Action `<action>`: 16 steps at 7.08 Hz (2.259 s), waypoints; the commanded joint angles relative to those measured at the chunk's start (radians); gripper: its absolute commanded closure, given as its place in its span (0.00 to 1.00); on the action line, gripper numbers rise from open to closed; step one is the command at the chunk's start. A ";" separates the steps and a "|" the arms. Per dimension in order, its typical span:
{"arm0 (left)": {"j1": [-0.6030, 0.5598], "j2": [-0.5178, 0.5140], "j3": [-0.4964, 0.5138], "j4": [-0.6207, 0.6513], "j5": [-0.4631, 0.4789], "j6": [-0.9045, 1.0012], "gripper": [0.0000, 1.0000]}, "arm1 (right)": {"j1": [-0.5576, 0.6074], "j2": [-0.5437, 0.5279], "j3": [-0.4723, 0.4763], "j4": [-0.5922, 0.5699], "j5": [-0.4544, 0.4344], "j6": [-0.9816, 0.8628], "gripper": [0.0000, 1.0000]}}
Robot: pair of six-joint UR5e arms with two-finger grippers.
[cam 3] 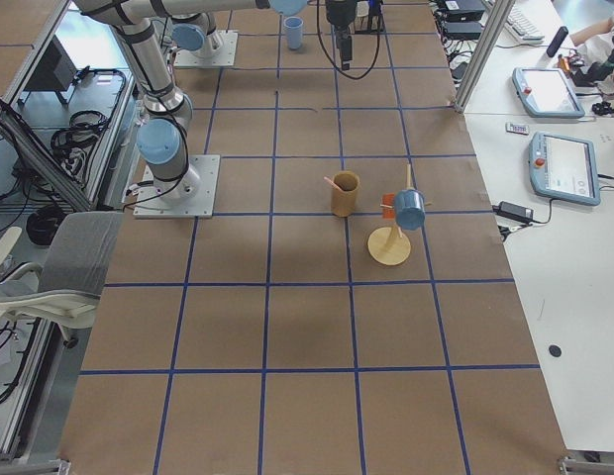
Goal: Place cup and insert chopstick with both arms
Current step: 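Move the left gripper down toward the light blue paper cup, then grasp the blue cup with left gripper while right gripper reaches toward bamboo cup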
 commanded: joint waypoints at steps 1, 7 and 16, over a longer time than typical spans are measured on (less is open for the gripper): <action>0.000 0.001 -0.002 0.000 0.001 -0.001 0.00 | 0.000 0.001 -0.002 0.001 -0.002 0.000 0.00; 0.024 -0.005 -0.039 -0.030 0.001 0.008 0.00 | 0.000 -0.002 0.000 0.018 -0.002 0.000 0.00; 0.231 -0.048 -0.663 0.431 0.239 0.109 0.35 | -0.092 -0.019 0.017 0.027 -0.017 -0.343 0.00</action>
